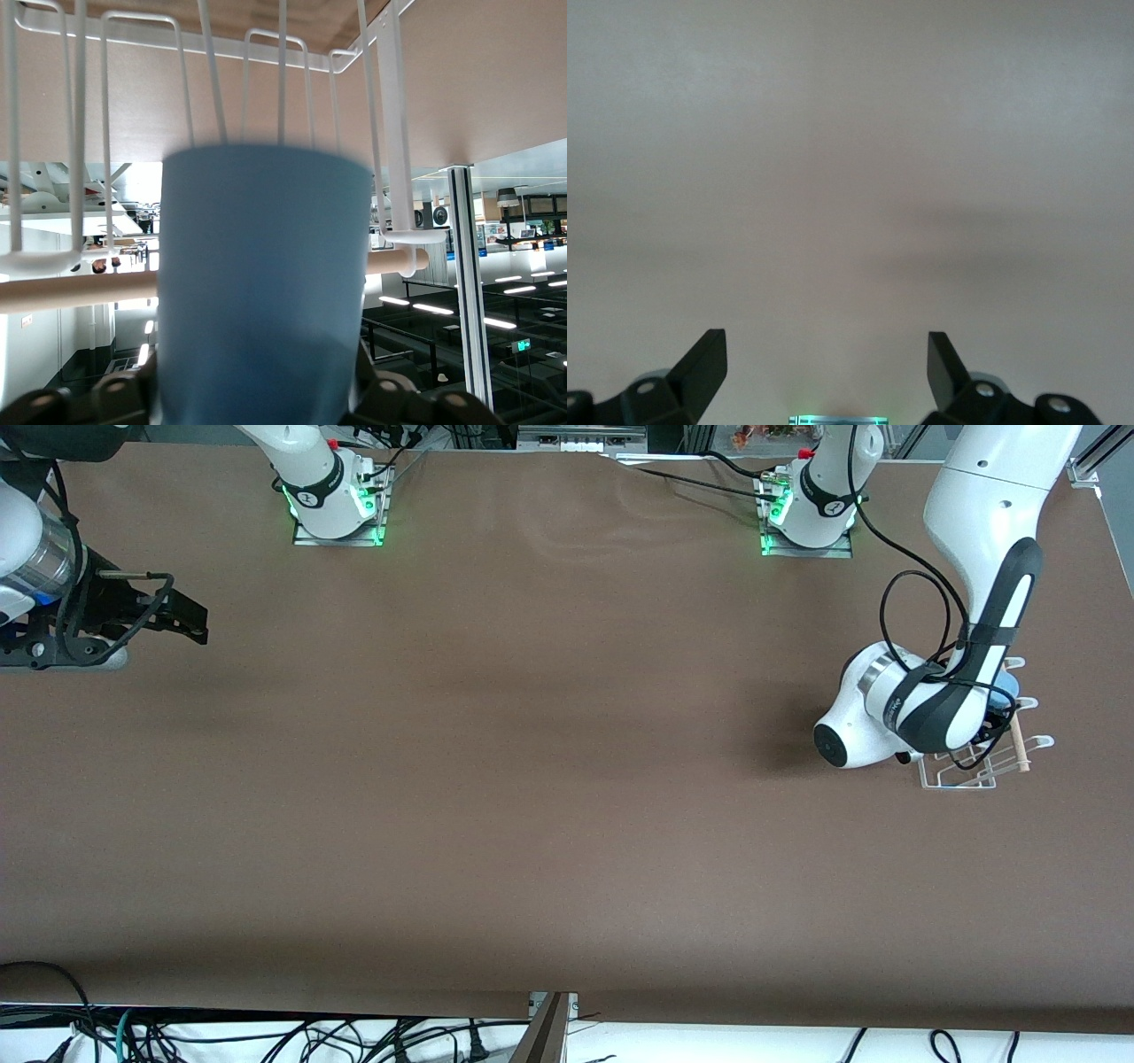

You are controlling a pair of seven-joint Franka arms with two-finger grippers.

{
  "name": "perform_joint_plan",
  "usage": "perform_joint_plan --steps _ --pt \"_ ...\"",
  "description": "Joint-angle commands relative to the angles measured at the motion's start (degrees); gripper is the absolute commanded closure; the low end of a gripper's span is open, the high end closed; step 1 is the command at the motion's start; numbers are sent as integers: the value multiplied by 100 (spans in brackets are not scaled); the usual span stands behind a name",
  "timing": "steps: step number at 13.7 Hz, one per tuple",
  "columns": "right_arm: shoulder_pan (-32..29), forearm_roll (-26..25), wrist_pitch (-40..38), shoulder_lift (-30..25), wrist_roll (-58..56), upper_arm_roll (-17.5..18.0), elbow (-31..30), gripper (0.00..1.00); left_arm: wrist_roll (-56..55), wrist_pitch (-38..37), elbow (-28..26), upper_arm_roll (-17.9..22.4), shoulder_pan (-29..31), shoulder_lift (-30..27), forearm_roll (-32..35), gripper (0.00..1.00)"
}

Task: Transfer cup to left arm and place on rack
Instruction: 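Lower the cup onto a rack peg and open the left gripper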

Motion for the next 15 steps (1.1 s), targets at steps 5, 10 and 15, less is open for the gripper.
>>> perform_joint_plan --steps 5,10,15 --pt "-298 -27 18 -162 -69 108 -121 0 -48 -16 -22 -20 36 -85 181 0" --pt "-307 -19 96 -153 -43 108 -103 0 -74 10 241 -56 36 -524 -615 0" --pt "-307 -27 106 -153 -166 99 -103 0 -880 81 1304 -64 -43 -691 -2759 0"
